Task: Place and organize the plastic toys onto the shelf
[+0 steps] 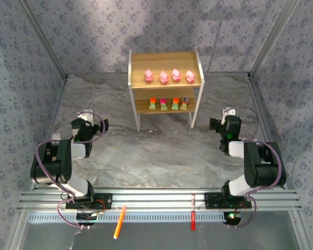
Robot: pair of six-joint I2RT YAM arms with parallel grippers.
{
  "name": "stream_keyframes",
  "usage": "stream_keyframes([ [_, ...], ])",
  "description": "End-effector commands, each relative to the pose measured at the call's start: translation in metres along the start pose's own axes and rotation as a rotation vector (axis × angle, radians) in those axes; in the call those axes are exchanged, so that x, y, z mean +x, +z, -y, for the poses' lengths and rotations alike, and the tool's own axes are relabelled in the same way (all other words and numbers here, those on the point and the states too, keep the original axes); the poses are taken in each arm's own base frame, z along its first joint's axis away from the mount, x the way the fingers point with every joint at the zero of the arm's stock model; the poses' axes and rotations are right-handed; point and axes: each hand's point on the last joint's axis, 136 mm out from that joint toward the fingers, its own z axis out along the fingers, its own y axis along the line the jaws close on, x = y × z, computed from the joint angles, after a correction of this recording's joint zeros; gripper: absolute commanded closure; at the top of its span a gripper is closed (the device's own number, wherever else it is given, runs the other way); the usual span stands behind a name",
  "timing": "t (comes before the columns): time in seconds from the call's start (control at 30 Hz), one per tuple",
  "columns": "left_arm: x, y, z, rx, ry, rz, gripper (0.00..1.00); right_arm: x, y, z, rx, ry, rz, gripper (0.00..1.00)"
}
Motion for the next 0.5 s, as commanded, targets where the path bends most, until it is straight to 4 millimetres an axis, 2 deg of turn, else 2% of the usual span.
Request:
stream_keyframes([
  [0.0, -0.0110, 0.0034, 0.0014, 0.002, 0.024, 0.028, 0.00, -0.0099, 0.0021, -0.0050, -0.027, 0.016, 0.022, 0.00],
  [0.47, -0.0117, 0.0035, 0.0022, 0.002, 0.027, 0.029, 0.00, -0.0096, 0.0024, -0.0040, -0.030, 0.020, 0.020, 0.00],
])
